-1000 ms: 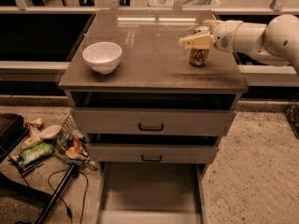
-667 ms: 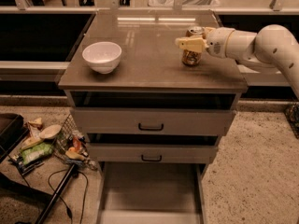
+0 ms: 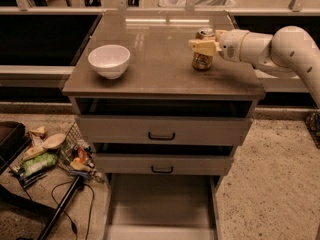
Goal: Place orange can into bottom drawer
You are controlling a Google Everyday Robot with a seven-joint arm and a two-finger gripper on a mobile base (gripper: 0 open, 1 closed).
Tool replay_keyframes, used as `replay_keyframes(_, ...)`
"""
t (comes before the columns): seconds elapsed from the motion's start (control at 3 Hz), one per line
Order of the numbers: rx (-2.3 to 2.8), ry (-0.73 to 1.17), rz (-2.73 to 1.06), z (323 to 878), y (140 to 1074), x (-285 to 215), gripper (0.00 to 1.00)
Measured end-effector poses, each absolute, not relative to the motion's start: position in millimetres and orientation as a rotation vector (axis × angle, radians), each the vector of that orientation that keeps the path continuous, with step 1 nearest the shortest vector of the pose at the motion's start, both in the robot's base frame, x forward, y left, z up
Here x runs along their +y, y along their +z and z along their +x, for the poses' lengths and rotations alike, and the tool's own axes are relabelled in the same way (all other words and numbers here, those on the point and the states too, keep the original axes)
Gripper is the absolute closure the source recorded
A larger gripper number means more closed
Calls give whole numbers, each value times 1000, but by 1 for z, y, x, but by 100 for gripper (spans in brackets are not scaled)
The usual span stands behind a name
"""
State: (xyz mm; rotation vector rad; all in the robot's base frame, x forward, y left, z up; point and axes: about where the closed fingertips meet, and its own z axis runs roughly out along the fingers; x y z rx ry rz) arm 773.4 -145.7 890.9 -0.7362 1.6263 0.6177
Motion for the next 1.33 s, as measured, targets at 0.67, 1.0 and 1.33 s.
replay_keyframes(0.67,1490,604,-914,695,1009,-96,100)
replay_keyframes(1.0,1462,611,-942,633,1027,-93,100)
replay_keyframes(1.33,1447,660,-949,581,1000,-111,100)
